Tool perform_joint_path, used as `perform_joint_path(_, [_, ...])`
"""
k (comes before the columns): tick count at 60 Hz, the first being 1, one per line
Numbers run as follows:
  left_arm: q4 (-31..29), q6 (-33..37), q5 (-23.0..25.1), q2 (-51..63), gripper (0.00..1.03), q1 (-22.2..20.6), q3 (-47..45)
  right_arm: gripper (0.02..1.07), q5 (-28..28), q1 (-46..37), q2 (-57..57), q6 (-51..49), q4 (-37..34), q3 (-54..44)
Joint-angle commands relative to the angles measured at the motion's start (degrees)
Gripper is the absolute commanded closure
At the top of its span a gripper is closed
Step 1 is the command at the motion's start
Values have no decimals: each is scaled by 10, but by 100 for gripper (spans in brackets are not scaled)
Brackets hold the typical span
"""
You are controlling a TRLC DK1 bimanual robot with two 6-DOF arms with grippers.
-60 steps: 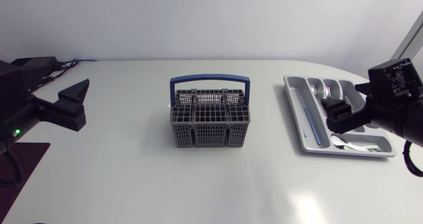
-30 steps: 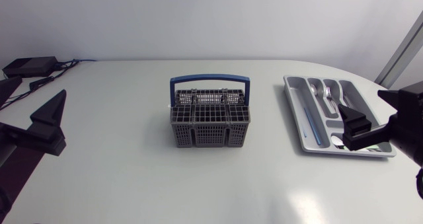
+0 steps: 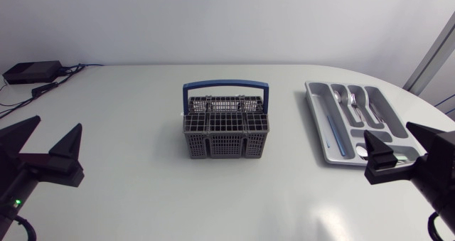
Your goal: Unload the cutlery basket into the drawer organizer.
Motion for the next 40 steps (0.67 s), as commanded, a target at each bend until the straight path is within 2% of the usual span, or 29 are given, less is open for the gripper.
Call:
perform_joint_path(1, [8, -33, 10, -16, 5, 10, -27, 7, -7, -7, -26, 35, 17, -33])
perform_joint_path(24, [18, -120, 31, -79, 5, 44, -112, 7, -27, -27, -139, 119, 64, -138])
perform_joint_path(40, [18, -120, 31, -79, 5, 44, -112, 7, -27, -27, -139, 119, 64, -138])
